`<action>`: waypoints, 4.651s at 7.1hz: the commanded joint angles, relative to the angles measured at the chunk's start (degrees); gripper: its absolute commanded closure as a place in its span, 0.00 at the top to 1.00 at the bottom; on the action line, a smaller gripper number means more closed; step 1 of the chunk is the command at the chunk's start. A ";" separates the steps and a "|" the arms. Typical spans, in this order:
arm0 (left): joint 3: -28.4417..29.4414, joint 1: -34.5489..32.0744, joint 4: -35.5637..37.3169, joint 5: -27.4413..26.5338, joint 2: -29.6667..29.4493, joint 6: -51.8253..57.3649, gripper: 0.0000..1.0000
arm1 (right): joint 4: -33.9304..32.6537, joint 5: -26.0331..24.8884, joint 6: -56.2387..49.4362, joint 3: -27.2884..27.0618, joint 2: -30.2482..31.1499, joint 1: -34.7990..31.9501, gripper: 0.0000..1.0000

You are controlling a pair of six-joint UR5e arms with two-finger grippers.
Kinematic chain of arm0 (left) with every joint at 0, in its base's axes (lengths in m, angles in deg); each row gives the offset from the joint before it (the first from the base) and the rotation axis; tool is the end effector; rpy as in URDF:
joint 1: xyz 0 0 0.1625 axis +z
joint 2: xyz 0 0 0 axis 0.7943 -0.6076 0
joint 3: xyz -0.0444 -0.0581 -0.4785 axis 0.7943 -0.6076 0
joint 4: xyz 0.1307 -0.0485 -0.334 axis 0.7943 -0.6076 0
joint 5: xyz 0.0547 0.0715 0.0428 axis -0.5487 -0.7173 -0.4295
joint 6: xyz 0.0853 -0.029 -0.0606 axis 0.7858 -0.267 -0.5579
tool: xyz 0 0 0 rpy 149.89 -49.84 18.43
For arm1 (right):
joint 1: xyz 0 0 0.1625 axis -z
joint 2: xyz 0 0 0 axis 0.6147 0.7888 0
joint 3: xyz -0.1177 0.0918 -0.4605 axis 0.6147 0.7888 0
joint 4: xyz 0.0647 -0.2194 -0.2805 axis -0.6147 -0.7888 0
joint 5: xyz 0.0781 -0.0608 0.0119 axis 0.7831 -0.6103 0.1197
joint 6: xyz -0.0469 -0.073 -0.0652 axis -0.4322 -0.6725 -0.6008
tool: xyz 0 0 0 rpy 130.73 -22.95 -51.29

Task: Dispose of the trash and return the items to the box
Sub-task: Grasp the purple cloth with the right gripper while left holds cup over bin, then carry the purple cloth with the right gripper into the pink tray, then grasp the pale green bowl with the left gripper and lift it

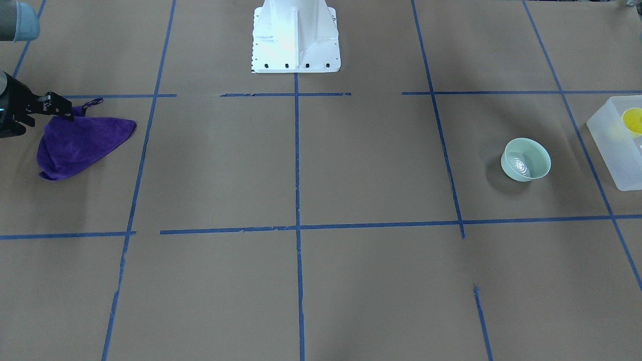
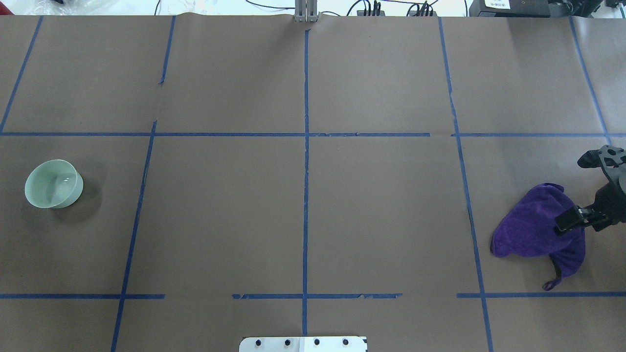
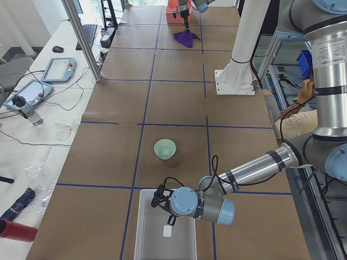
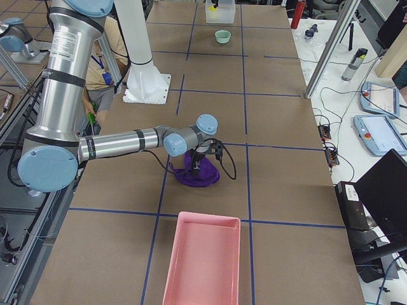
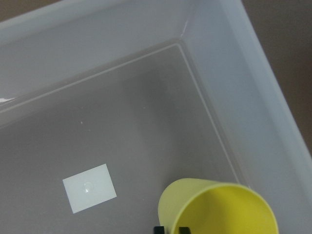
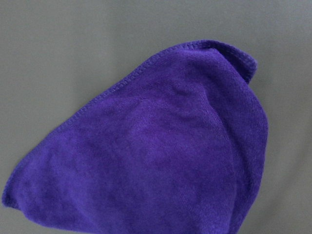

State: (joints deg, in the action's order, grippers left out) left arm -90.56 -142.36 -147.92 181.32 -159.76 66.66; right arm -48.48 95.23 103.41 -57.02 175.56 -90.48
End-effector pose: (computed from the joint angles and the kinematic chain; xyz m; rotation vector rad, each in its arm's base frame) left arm -0.0452 -0.3156 0.8291 0.3064 0.8999 0.3096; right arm -0.1610 -0.3088 0.6454 -0.1601 -0.7893 -0.1853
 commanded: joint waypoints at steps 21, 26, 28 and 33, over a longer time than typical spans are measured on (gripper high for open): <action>-12.21 29.35 -20.84 -9.82 -2.77 -63.58 0.99 | -0.71 5.07 -53.33 26.52 -2.09 -50.90 1.00; -10.44 34.85 -20.48 -20.55 -3.65 -70.46 0.40 | -0.71 7.45 -52.19 26.78 -2.44 -47.73 1.00; -11.06 34.85 -20.48 -21.08 -3.74 -70.46 0.00 | -0.71 7.98 -52.28 26.78 -2.36 -47.73 1.00; -24.66 28.75 -20.57 -16.39 3.02 -69.68 0.00 | -0.88 12.91 -32.89 7.40 -0.77 -40.46 1.00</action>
State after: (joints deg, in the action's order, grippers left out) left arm -111.30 -109.63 -168.43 160.39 -158.93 -3.66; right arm -49.28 107.95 64.43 -43.55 174.22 -133.81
